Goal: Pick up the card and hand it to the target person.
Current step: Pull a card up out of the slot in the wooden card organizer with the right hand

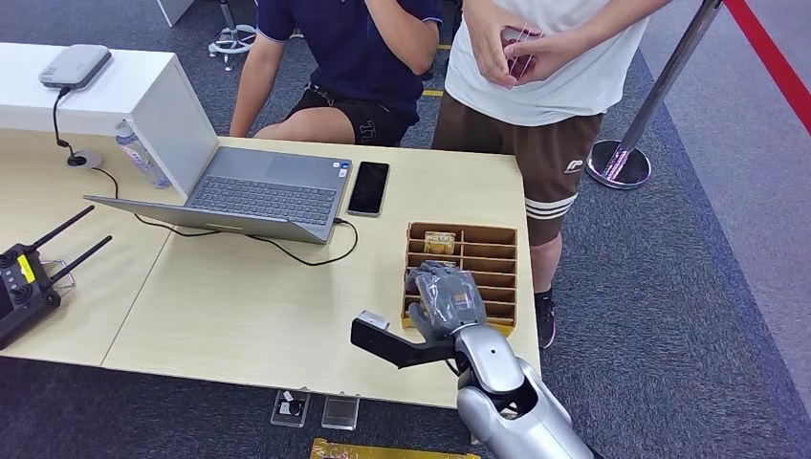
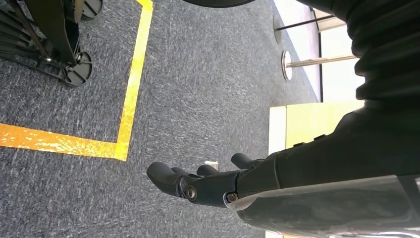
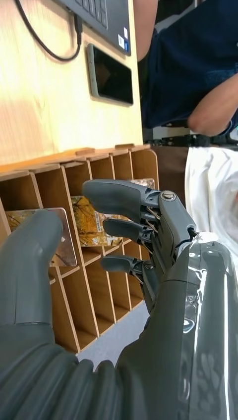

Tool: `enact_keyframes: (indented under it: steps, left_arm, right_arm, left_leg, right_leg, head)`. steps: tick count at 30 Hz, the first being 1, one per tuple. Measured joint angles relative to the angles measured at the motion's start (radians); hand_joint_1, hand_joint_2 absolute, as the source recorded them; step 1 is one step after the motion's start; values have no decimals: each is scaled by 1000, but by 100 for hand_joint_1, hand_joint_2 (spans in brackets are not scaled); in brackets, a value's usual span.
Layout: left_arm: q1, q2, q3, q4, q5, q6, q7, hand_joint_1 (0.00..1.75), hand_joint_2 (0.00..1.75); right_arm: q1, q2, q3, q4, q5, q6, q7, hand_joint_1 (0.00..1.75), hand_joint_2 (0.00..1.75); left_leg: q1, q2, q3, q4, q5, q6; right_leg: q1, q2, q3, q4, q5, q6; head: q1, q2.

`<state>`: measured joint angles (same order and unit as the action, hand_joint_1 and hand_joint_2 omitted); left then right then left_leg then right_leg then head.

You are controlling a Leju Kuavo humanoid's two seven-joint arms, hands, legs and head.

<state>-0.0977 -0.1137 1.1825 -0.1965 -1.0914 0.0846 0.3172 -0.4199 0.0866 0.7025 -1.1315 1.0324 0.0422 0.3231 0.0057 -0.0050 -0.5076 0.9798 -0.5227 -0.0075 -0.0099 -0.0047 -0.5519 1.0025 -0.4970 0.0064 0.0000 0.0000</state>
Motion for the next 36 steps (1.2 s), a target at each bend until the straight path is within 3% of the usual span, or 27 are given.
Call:
enact_keyframes:
  steps: [36]
  left_arm:
    - [1, 3, -24, 1, -24, -6, -5, 0, 175]
  right_arm:
    - [19, -4, -45, 36, 20, 10, -5, 96, 175]
  left_leg:
    - [0, -1, 0, 1, -1, 0]
  right_leg:
    - [0, -1, 0, 1, -1, 0]
  head:
    - [0, 0]
